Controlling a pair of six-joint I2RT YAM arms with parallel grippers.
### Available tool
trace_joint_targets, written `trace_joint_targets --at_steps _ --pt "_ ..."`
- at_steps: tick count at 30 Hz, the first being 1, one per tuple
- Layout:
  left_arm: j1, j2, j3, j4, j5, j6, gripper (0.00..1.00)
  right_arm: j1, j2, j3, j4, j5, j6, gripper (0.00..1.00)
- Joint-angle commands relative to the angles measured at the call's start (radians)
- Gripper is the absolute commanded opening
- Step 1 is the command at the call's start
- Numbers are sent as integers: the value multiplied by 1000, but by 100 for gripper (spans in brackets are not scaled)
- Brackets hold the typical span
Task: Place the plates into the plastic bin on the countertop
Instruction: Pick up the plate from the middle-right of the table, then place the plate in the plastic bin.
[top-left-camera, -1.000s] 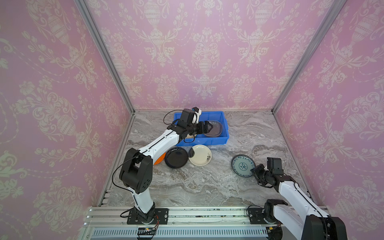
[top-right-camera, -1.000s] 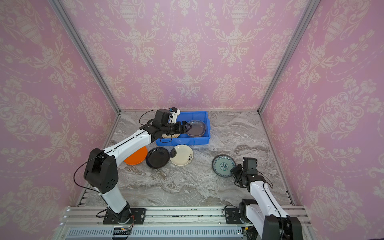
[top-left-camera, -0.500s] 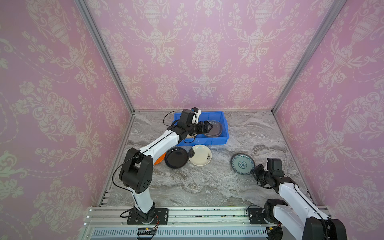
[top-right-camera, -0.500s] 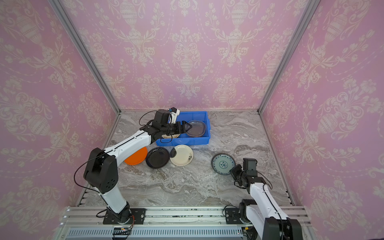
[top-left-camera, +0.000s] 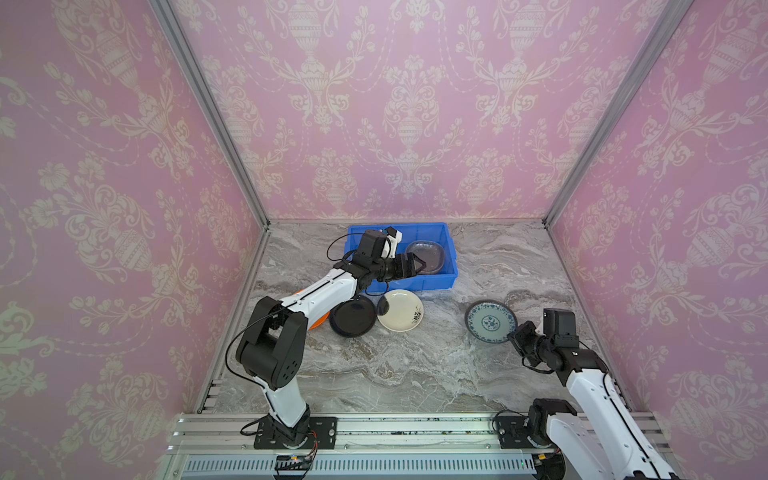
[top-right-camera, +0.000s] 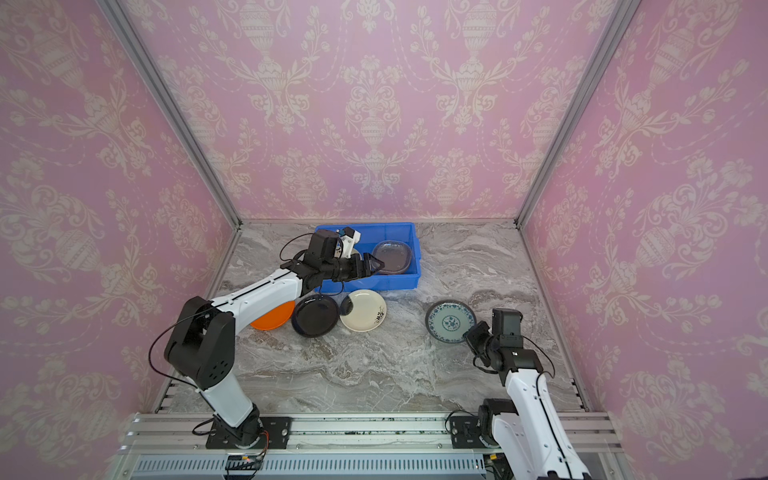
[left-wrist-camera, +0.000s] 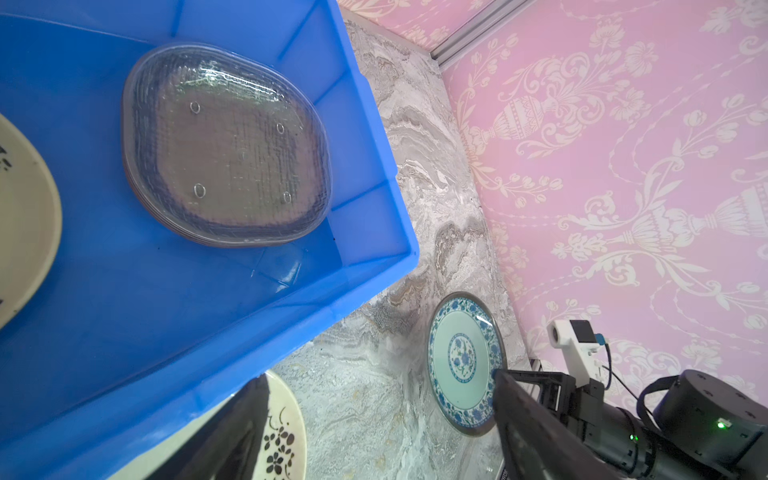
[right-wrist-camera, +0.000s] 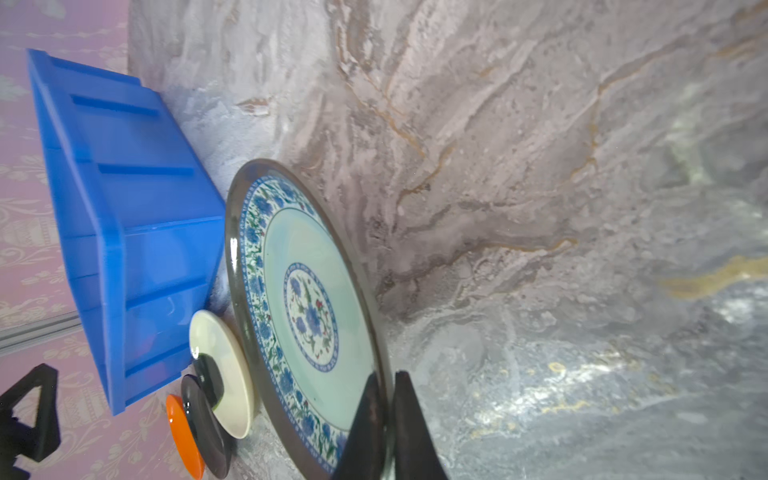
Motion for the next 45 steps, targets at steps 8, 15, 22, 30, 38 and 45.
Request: trace_joint_targets --at_steps 8,15,22,30,38,45 --pt "-54 -59 -93 170 119 -60 85 165 93 238 20 -57 -68 0" --pt "-62 -39 -111 240 150 -95 79 300 217 299 154 -47 -48 0" --pt "-63 -14 -138 279 172 -132 70 381 316 354 247 -46 -41 0" --pt "-63 -20 -148 233 146 -106 38 414 398 414 290 -63 -48 0" --pt "-60 -9 -162 284 171 -148 0 427 486 461 334 -90 -59 11" --pt "-42 -6 -216 487 246 -306 0 431 548 488 398 -110 -55 22"
